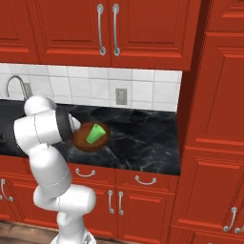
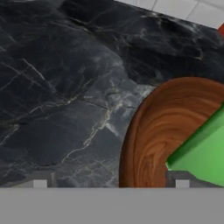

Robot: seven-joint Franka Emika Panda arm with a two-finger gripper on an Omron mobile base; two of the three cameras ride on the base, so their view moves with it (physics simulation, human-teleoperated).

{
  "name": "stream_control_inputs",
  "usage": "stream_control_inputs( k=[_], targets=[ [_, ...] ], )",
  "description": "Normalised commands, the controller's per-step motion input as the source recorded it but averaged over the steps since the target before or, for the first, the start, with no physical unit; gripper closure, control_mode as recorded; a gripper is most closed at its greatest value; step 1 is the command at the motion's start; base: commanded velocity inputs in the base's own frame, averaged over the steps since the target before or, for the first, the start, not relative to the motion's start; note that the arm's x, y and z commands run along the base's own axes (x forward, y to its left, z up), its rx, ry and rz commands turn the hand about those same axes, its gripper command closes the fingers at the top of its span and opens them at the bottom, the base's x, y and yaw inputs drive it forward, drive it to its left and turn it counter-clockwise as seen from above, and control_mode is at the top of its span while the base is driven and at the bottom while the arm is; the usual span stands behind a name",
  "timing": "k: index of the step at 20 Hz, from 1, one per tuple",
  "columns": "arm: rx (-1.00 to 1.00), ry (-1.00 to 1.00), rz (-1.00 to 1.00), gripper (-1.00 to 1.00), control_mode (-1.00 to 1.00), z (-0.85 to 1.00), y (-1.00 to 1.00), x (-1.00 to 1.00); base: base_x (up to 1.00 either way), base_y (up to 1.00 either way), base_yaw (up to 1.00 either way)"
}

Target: Place the cup inside the bowl on the dining table and move the bowl to any counter.

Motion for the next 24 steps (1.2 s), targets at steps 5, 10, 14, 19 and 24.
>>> stream_control_inputs(
  k=[5,10,14,19,24],
  targets=[
    [0.00,-0.06,0.00,-1.00,-1.00,0.41,-0.02,-0.12,0.00,0.00,0.00],
    [0.00,-0.02,-0.02,-1.00,-1.00,0.32,-0.07,-0.32,0.00,0.00,0.00],
    [0.00,-0.02,-0.03,-1.00,-1.00,0.14,-0.11,-0.74,0.00,0.00,0.00],
    [0.00,-0.05,-0.02,-1.00,-1.00,0.04,-0.16,-0.98,0.00,0.00,0.00],
    [0.00,-0.09,-0.01,-1.00,-1.00,0.15,-0.15,-0.94,0.00,0.00,0.00]
  ],
)
